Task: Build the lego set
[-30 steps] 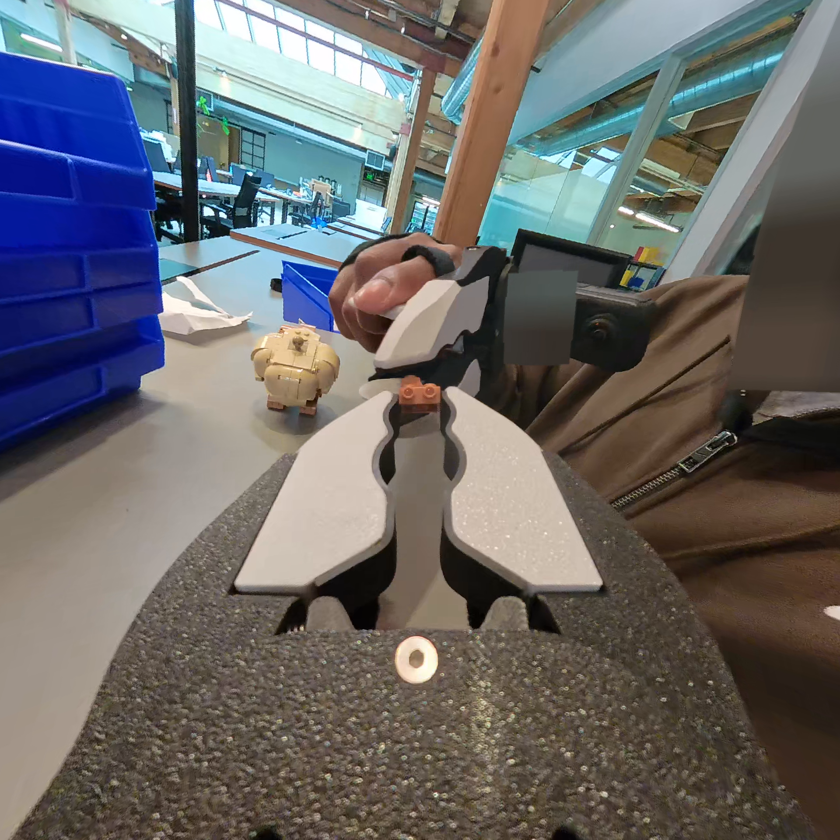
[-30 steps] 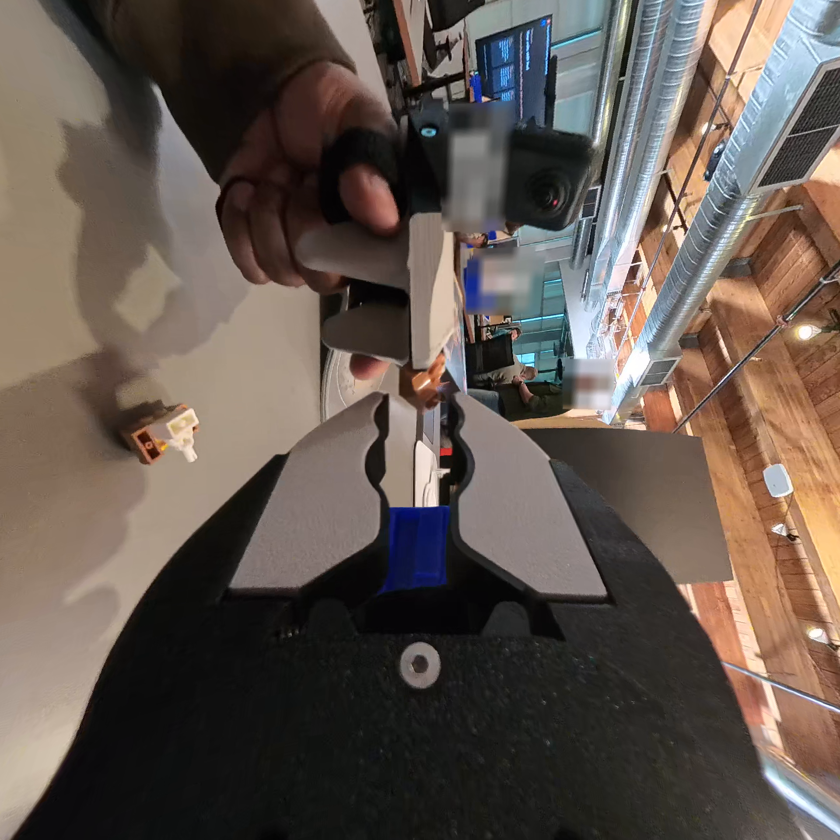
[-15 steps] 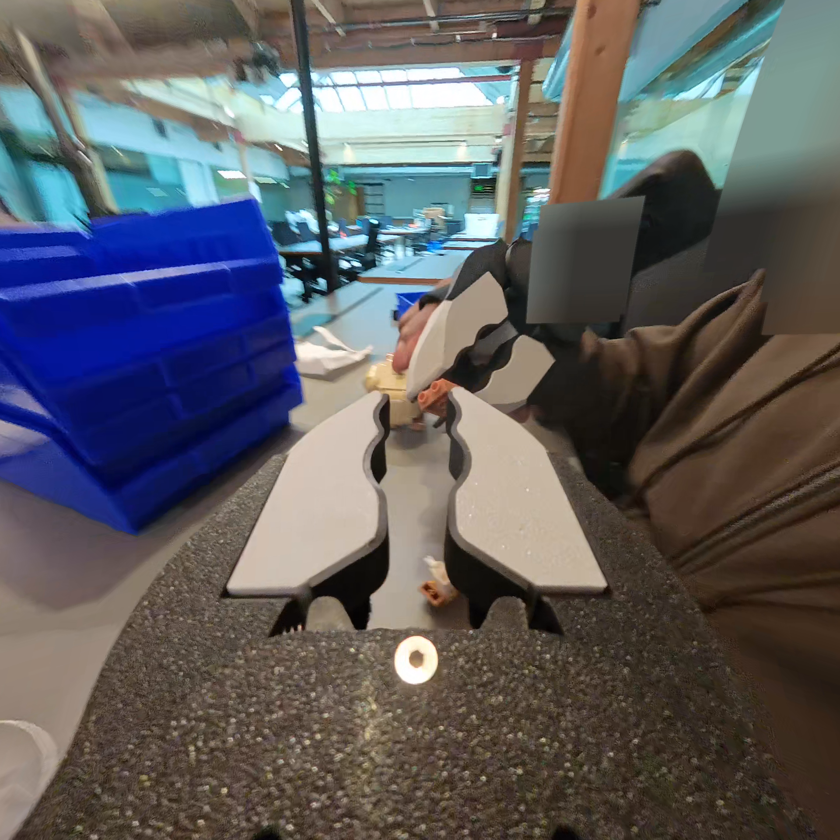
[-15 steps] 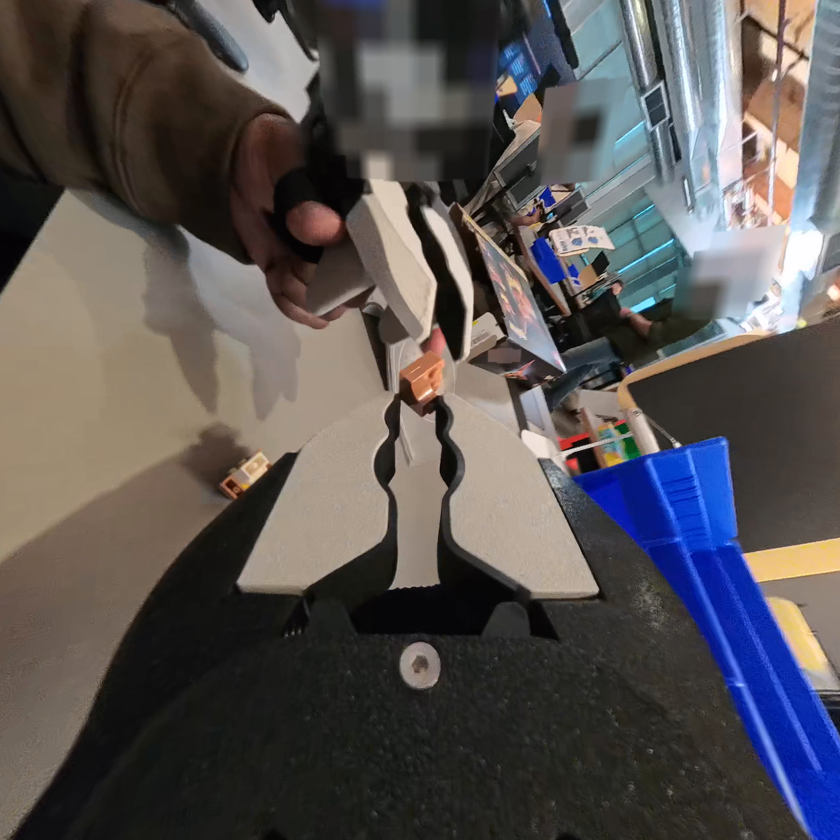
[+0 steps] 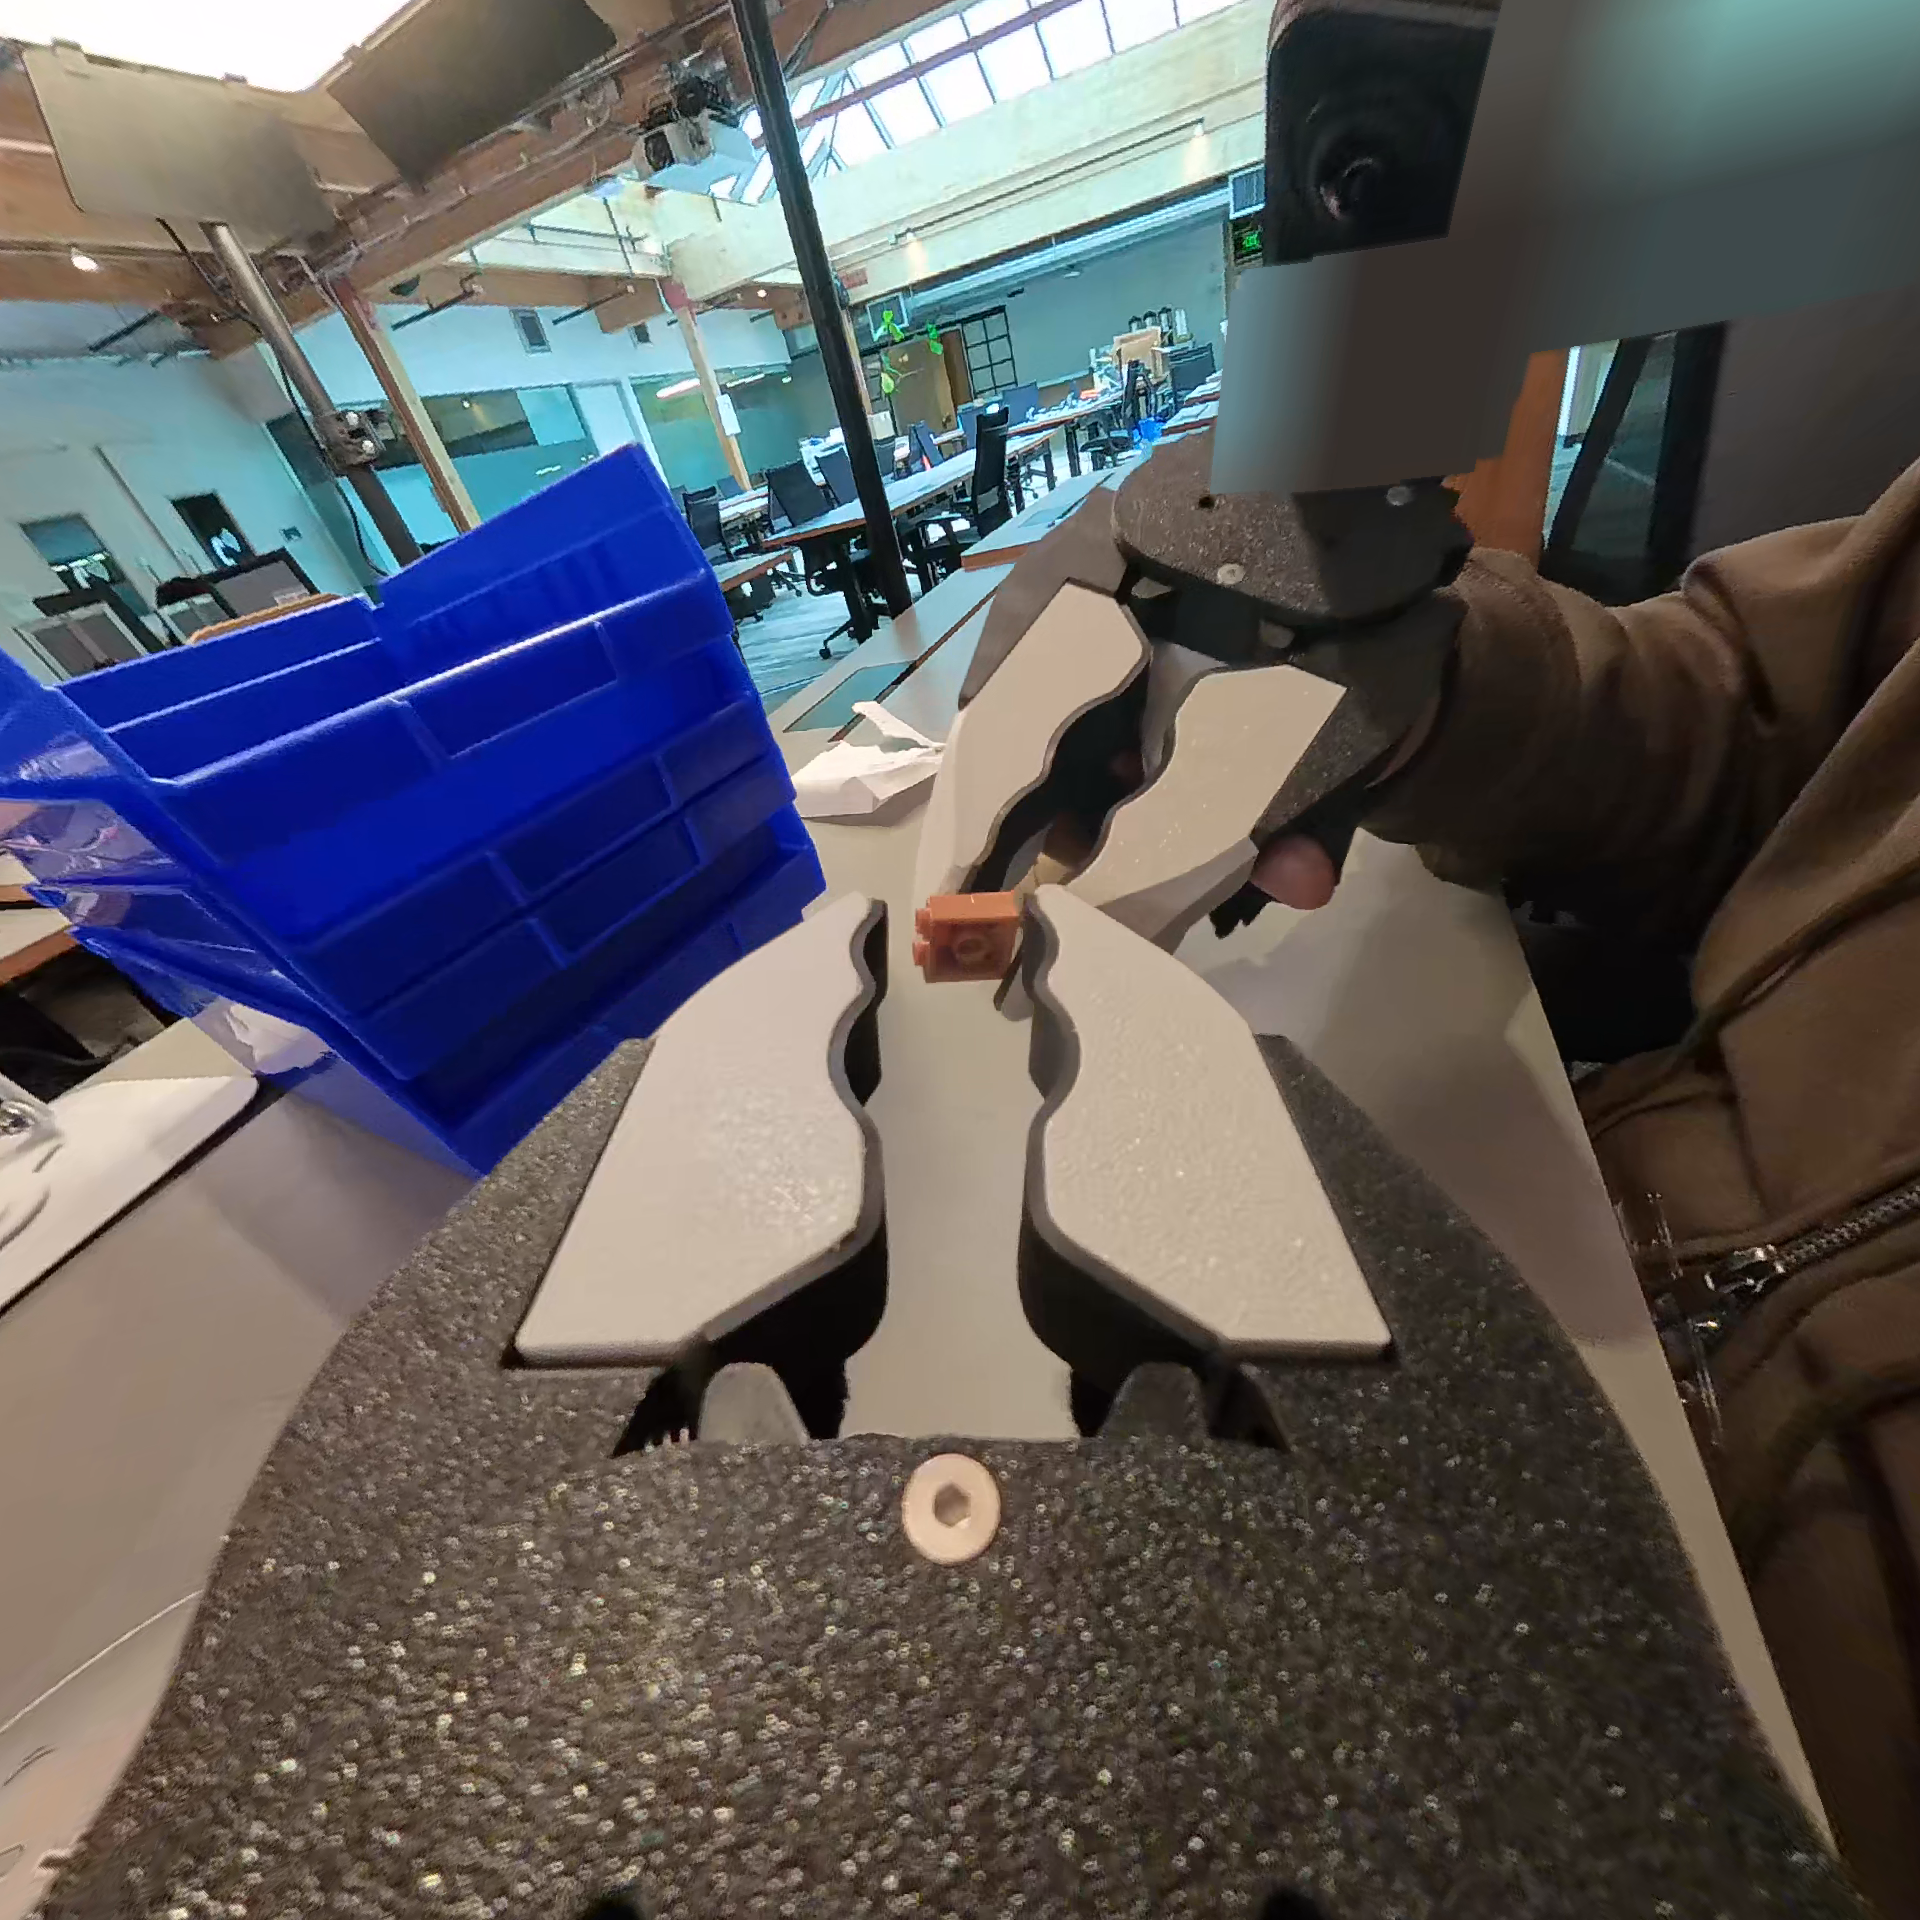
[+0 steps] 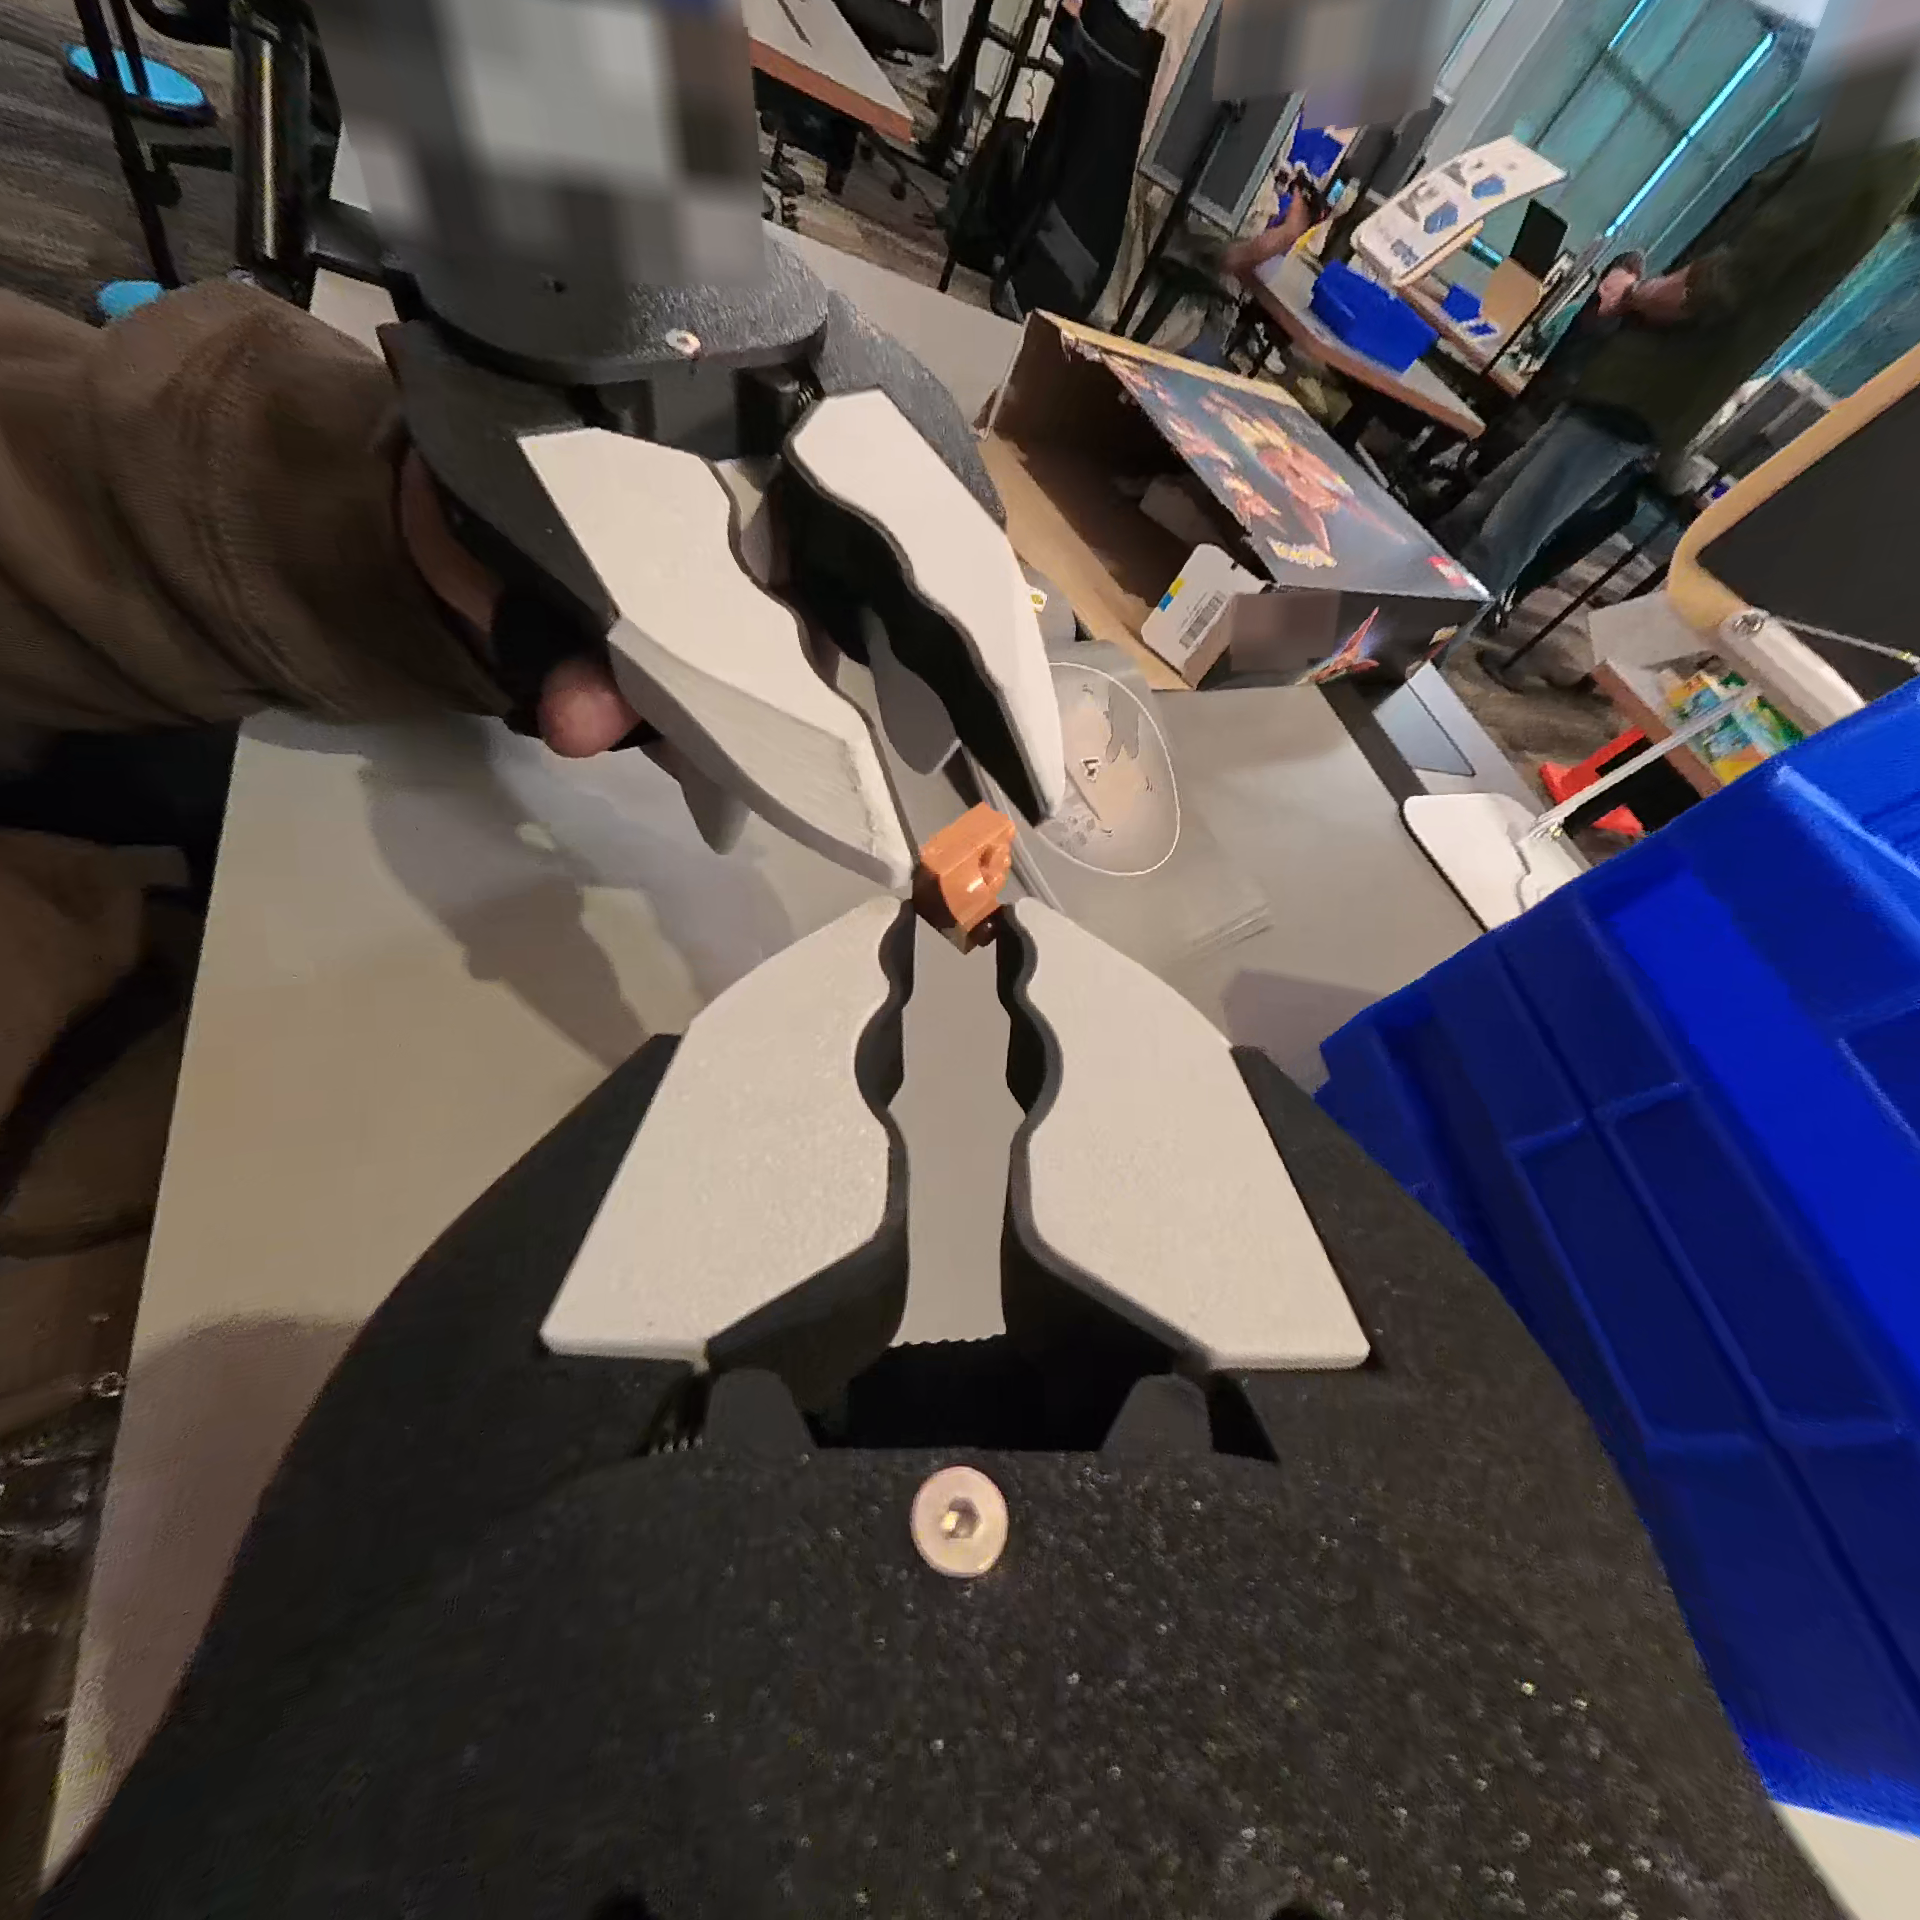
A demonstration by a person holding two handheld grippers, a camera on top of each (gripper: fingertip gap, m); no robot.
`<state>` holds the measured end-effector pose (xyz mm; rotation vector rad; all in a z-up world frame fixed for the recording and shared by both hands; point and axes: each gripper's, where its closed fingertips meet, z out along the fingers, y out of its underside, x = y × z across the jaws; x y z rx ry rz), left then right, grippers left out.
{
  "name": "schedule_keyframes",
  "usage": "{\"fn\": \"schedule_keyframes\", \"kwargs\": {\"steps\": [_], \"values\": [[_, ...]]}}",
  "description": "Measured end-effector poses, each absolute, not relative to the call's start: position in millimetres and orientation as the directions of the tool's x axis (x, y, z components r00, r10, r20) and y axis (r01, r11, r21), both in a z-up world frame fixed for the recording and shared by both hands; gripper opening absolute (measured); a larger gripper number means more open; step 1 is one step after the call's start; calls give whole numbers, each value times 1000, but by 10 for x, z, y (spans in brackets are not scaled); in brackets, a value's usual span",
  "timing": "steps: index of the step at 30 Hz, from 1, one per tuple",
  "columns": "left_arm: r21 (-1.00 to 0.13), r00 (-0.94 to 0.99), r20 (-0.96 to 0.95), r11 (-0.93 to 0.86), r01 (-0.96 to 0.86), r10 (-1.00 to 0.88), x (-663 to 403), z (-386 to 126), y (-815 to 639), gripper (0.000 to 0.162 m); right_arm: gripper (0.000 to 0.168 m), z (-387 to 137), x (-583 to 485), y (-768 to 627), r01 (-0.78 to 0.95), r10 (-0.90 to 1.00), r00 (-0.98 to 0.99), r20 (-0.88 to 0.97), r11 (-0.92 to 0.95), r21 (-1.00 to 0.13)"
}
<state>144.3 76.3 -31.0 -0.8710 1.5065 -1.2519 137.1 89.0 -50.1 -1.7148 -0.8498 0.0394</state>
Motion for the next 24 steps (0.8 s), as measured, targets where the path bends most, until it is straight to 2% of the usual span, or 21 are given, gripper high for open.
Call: {"fn": "schedule_keyframes", "kwargs": {"steps": [7,13,15,19,24], "values": [[-991,-323,-127,134,2,-938,1453,-365,783,20,15,-509,1353,903,473,558,755,345,-98,-876],[-999,-393,31,-15,-42,-919,1419,-368,790,18,15,-499,1336,903,561,551,689,471,5,-828],[-993,-409,118,-100,-66,-905,1408,-364,830,18,15,-500,1414,942,674,484,620,618,76,-735],[-975,-419,223,-192,-116,-880,1398,-393,885,18,23,-619,1566,1034,881,329,381,864,154,-447],[-968,-392,222,-155,-195,-893,1436,-538,868,18,27,-658,1447,1020,915,258,271,927,231,-332]]}}
